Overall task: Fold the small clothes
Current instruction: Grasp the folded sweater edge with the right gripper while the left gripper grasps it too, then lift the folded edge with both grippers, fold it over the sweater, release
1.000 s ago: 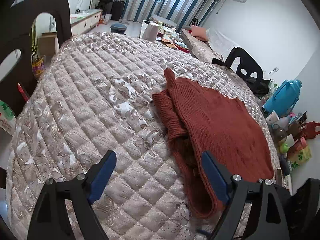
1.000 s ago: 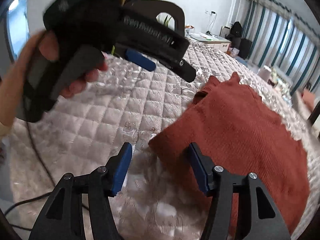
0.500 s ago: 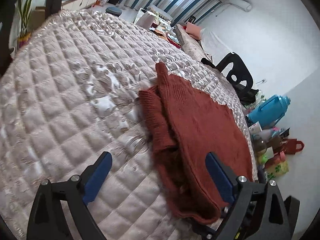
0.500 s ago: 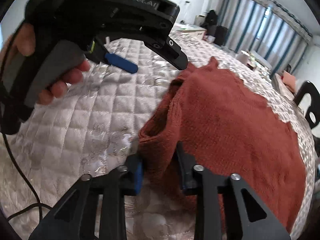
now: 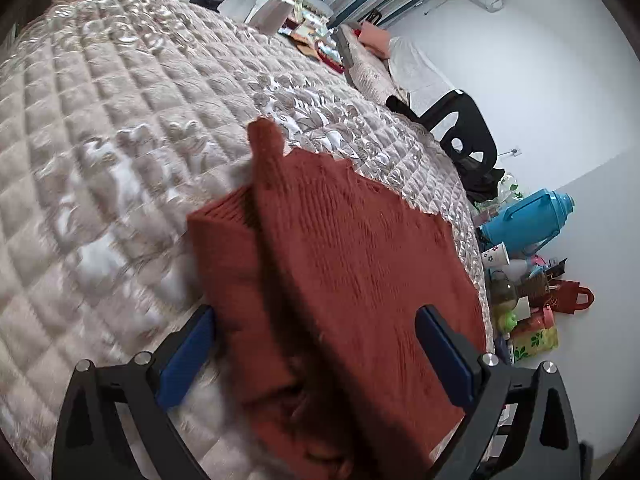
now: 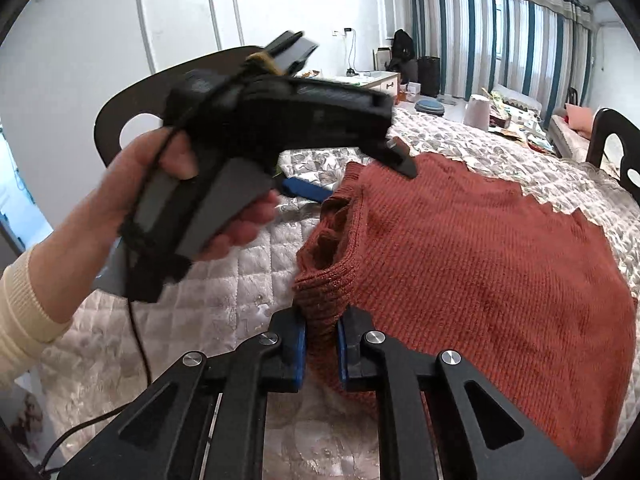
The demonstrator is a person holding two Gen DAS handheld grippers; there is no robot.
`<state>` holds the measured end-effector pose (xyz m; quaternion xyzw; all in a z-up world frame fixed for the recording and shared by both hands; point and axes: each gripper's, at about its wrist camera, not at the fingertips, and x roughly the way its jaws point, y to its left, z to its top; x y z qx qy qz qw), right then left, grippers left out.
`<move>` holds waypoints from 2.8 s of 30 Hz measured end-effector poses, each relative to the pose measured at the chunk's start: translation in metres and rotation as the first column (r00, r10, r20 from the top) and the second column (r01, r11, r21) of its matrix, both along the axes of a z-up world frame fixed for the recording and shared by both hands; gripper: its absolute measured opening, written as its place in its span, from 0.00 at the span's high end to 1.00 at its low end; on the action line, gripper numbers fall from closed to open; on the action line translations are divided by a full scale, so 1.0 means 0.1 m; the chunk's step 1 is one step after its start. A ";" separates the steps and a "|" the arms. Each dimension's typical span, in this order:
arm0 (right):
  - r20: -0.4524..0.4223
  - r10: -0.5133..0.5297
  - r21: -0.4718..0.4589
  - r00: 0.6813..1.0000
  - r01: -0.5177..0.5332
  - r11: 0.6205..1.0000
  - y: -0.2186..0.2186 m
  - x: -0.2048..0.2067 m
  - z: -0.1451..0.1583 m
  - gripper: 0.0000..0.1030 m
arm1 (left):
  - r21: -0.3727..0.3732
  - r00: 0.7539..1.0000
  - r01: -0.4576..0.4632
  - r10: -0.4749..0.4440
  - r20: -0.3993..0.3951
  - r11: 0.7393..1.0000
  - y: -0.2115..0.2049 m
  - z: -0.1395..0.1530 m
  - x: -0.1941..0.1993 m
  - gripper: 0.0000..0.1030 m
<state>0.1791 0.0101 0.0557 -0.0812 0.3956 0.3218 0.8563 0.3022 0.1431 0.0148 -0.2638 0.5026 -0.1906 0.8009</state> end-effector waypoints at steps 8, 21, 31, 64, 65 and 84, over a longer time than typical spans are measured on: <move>-0.003 0.012 0.016 1.000 -0.012 1.000 -0.03 -0.02 -0.04 0.89 | 0.009 0.999 -0.008 0.008 -0.044 1.000 -0.05 0.00 0.25 0.30; 0.010 0.026 0.079 1.000 -0.027 0.996 -0.10 -0.08 0.10 0.90 | 0.079 1.000 -0.021 0.023 -0.018 0.997 -0.06 0.22 0.12 0.79; 0.005 0.052 0.215 0.999 -0.051 0.975 -0.27 -0.19 0.32 0.90 | 0.174 0.997 -0.048 0.037 0.062 0.984 -0.11 0.71 -0.10 0.79; -0.147 -0.326 0.357 0.934 0.358 0.863 -2.22 -0.27 0.25 0.90 | 0.354 0.975 0.193 -0.219 0.035 0.915 -2.71 0.59 0.27 0.76; -0.148 -0.337 0.340 0.930 0.368 0.865 -2.23 -0.28 0.23 0.90 | 0.355 0.975 0.199 -0.222 0.025 0.914 -2.74 0.55 0.28 0.76; -0.272 -0.384 0.271 0.882 0.453 0.849 -2.47 -0.31 -0.04 0.88 | 0.375 0.968 0.184 -0.233 0.089 0.909 -2.93 0.53 0.20 0.23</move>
